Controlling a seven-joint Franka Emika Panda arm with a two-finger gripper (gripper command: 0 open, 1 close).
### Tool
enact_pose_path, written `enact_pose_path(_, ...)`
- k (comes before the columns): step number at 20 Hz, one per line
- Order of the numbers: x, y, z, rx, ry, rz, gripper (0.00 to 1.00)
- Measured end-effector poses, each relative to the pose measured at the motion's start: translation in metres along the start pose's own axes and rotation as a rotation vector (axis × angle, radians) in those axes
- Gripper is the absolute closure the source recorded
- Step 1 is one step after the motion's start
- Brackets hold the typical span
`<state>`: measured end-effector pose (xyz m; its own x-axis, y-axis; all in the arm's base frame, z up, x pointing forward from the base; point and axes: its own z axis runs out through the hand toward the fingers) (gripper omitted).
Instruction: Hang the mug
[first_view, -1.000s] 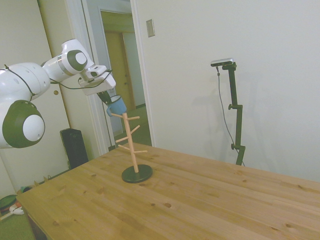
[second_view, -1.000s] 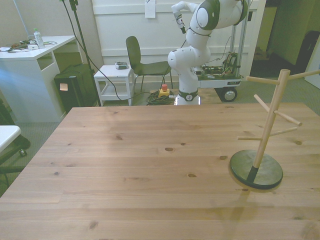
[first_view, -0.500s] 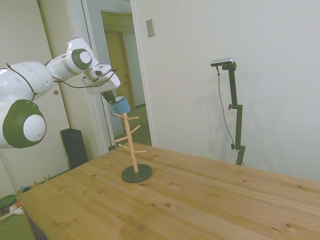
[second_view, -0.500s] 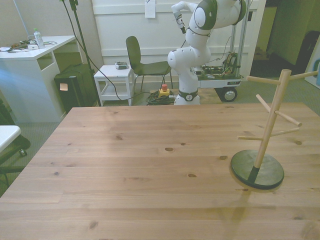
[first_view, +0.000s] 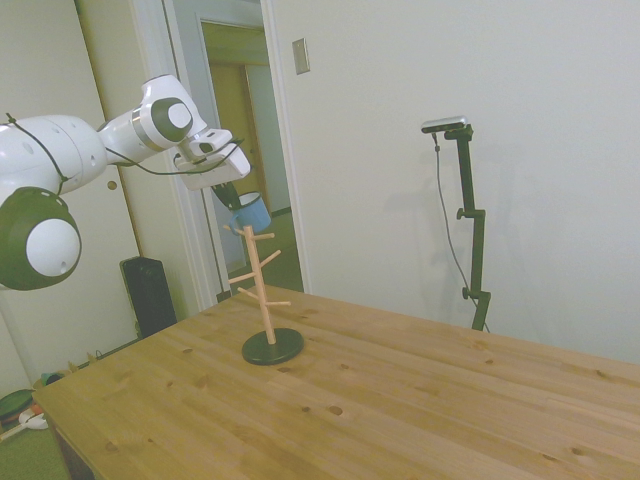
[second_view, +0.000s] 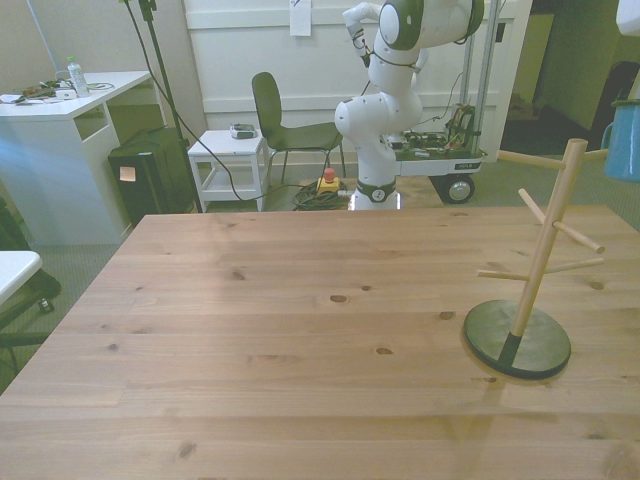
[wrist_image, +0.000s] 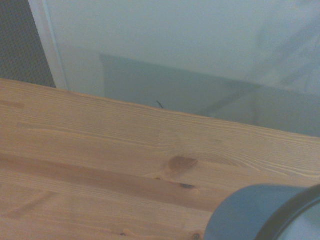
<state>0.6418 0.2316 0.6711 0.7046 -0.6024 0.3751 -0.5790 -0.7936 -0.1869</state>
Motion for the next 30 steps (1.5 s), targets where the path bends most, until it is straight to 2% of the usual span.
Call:
enact_pose_path(1,0.000,0.004,0.001,-0.001,-0.001,0.002,0.00)
enact_pose_path(11,-0.014,0.028,0.006,-0.008,-0.016,0.002,0.00)
enact_pose_path(22,-0.020,0.035,0.006,0.001,-0.011,0.010,0.00)
enact_pose_path(30,-0.023,0.044,-0.019,0.039,0.008,0.016,0.00)
